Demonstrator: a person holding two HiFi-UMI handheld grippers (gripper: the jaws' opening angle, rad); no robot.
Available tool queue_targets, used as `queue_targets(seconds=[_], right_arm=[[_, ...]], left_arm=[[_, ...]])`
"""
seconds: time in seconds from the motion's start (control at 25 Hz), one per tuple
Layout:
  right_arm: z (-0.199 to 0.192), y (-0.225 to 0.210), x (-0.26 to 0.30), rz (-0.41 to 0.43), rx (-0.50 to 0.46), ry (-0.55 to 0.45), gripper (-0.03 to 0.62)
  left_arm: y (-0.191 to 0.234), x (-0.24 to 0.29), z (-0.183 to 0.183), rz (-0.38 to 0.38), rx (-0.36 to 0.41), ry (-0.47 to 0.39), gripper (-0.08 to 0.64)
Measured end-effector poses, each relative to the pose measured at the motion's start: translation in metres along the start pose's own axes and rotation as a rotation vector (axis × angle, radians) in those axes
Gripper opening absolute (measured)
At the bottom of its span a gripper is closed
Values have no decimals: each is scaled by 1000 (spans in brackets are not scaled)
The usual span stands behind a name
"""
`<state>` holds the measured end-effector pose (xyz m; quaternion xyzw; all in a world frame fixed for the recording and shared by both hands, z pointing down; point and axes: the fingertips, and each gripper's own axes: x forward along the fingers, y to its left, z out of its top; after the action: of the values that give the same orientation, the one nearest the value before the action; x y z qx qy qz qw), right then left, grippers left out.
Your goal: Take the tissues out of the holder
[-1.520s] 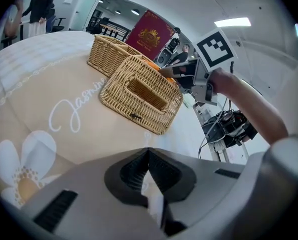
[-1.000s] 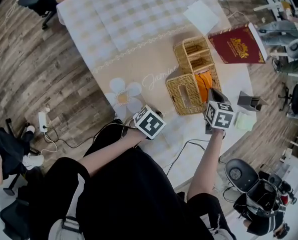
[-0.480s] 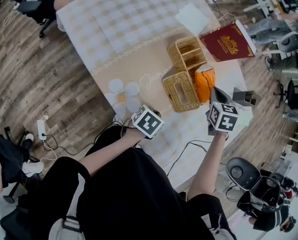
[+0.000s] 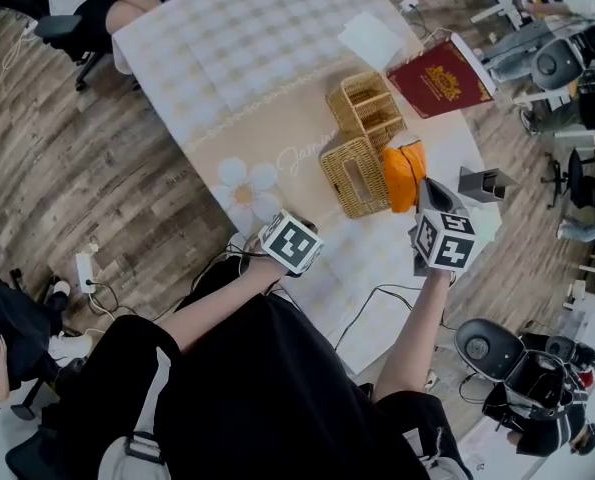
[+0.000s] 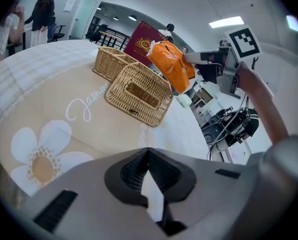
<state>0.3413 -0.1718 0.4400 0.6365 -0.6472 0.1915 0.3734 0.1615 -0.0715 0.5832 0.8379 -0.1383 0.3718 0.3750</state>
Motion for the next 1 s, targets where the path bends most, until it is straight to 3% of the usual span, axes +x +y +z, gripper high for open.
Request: queue_targets(seconds=[0.44, 1.0], right_arm=[[-9, 37, -34, 48, 9, -21, 17], [-36, 100, -64, 220, 7, -55, 17]], left_arm=[[-15, -3, -17, 0, 1, 3, 0], [-39, -23, -31, 69, -40, -59, 0]])
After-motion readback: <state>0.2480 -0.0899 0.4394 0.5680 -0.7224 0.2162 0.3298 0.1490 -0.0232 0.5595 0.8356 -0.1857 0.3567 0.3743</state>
